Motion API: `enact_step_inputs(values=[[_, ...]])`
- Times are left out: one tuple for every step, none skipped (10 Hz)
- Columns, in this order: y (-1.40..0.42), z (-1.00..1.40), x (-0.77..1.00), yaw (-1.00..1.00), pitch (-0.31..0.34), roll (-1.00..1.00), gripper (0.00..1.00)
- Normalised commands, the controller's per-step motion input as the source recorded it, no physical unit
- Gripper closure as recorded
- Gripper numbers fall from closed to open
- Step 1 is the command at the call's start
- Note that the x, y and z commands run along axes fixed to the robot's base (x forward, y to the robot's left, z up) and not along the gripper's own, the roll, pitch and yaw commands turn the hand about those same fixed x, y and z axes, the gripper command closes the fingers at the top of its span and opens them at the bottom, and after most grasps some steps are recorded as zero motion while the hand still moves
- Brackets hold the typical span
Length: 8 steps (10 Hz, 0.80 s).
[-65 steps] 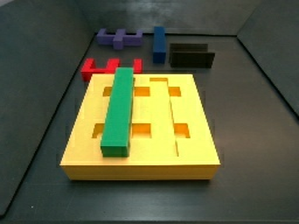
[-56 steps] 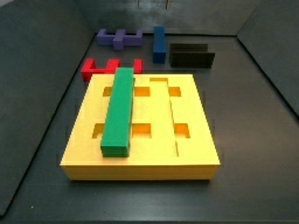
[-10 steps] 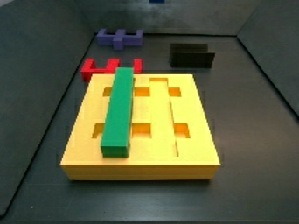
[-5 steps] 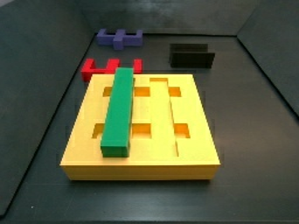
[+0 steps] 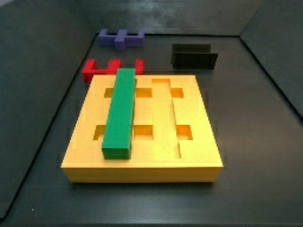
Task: Pick up the blue object. Move up. Move to above the board. Insert the blue object.
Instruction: Move to above the board, then insert the blue object.
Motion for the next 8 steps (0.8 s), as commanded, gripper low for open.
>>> enact_step_inputs(values=[[-1.40,0.17,-0.14,0.01,0.025,-0.02,1.00],[-1.40,0.17,-0.14,0.01,0.023,0.01,1.00],[-1.40,0.18,-0.13,0.00,0.029,0.00,1.00],[-1.40,0.20,-0.12,0.01,0.046,0.01,1.00],[-1.40,0.22,-0.10,0.01,0.075,0.00,1.00],[-0.81,0.13,-0.04,0.01,0.093,0.00,1.00],[-0.21,0.05,0.06,0.00,0.134,0.01,1.00],[0.00,-0.35,0.00,0.00,-0.023,0.00,1.00]])
